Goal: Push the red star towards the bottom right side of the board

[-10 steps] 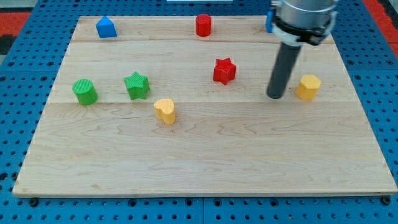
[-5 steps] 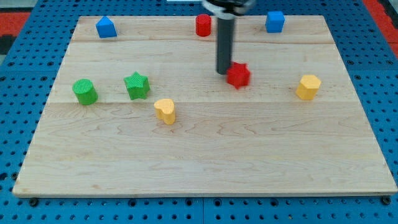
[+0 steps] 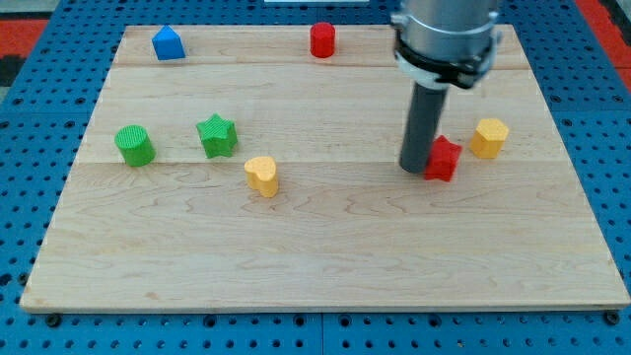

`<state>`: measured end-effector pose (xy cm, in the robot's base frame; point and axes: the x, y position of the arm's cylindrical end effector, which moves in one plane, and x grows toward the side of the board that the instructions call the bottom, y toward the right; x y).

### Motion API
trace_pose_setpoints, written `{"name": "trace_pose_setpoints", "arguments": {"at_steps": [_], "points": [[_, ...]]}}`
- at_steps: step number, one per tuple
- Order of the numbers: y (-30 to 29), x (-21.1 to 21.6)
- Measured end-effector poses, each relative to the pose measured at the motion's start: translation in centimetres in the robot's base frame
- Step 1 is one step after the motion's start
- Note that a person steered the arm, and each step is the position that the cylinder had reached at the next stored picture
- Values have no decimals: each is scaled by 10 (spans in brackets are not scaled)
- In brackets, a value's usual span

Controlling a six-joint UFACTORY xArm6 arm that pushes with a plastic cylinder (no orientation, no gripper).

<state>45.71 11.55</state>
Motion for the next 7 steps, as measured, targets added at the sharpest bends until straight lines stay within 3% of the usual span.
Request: {"name": "trace_pose_setpoints", "arguments": {"at_steps": [1,2,3,4,5,6,7], "points": [[-10,-33],[51,-33],[45,15],[77,55],[49,56],[30,24],[-24,-14]]}}
